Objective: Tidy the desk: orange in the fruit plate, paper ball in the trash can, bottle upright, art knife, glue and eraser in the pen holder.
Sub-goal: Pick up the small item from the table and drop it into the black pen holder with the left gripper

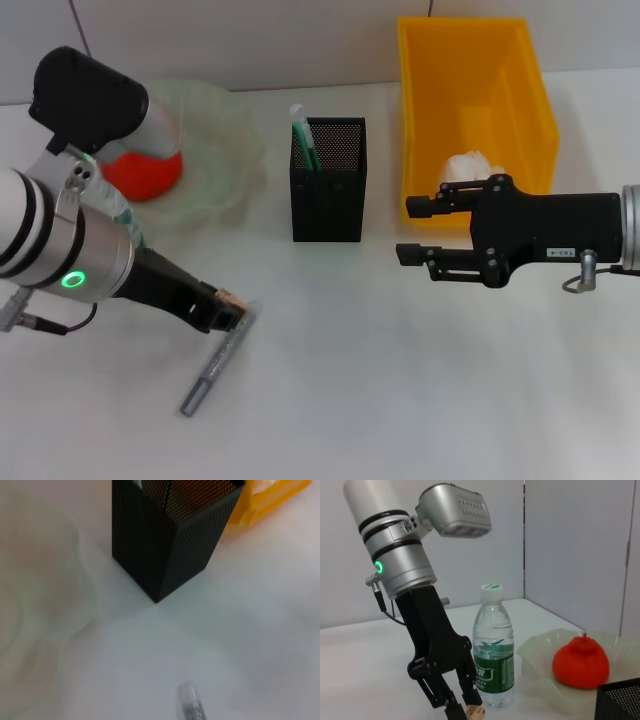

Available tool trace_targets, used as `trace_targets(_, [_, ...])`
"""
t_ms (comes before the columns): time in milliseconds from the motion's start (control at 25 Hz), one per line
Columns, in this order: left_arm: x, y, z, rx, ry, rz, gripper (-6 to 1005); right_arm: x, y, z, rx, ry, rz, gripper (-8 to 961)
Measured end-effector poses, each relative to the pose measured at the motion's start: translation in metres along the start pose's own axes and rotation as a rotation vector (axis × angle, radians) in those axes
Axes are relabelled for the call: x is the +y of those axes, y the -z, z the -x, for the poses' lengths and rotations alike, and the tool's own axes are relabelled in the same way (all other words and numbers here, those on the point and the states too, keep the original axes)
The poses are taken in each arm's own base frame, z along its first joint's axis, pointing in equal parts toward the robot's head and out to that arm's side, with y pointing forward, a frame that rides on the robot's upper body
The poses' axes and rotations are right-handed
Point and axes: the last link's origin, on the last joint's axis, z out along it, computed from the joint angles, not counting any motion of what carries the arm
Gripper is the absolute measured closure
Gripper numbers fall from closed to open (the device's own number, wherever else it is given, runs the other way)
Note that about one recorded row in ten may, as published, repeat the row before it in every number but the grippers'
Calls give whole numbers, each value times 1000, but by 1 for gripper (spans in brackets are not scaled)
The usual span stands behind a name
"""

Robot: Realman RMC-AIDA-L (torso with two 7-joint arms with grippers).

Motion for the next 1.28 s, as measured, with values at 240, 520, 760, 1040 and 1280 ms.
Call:
trace_targets(240, [3,4,-7,29,-14,2,615,4,5,-5,2,-3,-3,380])
trace_targets(520, [6,11,-16,63,-39,-5,614,12,13,-14,2,-12,2,380])
trace_targets(760, [12,16,-22,89,-55,9,614,16,16,-20,3,-26,-4,379])
trace_targets(1040, [21,27,-33,143,-89,22,615,19,17,-24,5,-33,-5,379])
trace_targets(1280, [24,29,-45,205,-107,24,616,19,17,-24,4,-36,-3,380])
